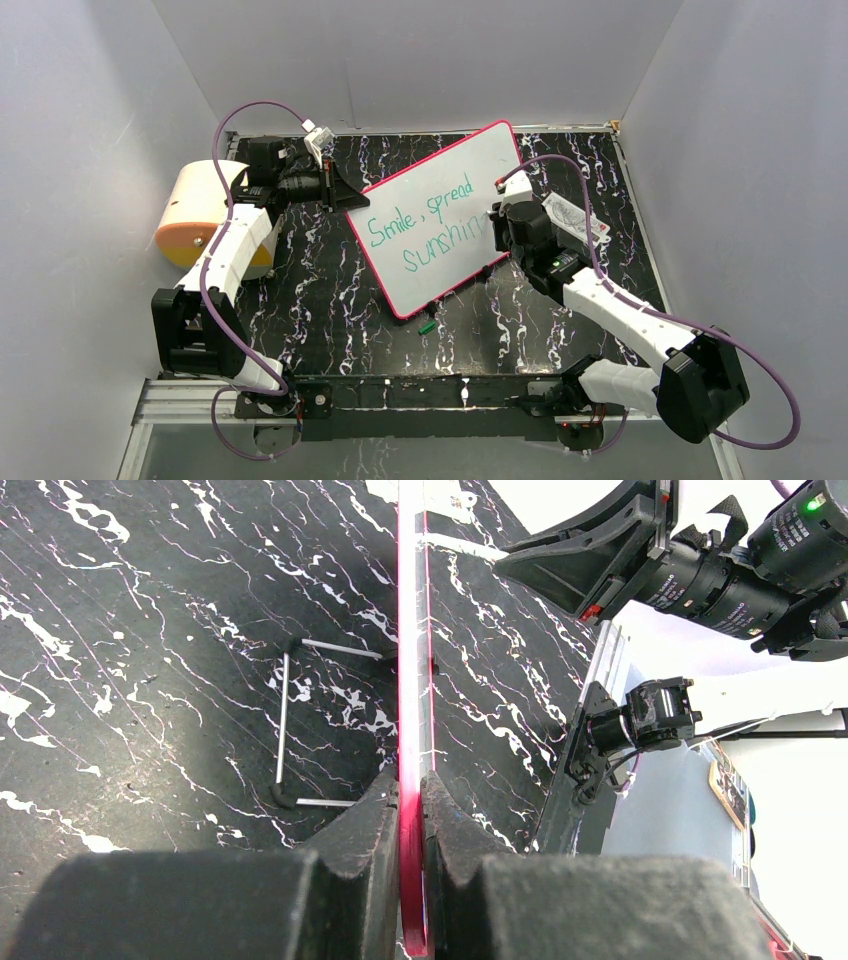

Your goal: Write a sentence on the whiteboard

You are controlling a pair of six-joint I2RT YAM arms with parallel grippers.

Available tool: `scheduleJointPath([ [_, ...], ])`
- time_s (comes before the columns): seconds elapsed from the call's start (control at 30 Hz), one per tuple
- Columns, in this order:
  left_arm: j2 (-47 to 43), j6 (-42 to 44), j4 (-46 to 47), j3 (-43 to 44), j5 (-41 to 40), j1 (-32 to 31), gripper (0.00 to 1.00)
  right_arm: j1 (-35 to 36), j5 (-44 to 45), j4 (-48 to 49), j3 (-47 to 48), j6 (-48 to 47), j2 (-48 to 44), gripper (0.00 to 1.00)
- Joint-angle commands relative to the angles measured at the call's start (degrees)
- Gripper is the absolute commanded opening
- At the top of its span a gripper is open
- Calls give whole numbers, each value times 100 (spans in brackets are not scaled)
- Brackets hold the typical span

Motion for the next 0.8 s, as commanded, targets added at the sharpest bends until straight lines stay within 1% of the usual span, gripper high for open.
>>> scheduleJointPath([
  [0.0,98,271,-421,-163,-367,-103,0,-12,-298,410,170,-69,5,0],
  [0.5,116,269,-412,-160,-373,-103,0,-12,-754,202,82,-24,-168,0],
  [0.73,124,269,-420,-157,-356,-103,0,-7,-788,-13,27,46,-183,0],
  [0.77,125,269,-418,-153,-356,-103,0,-8,-773,-162,10,60,-178,0],
])
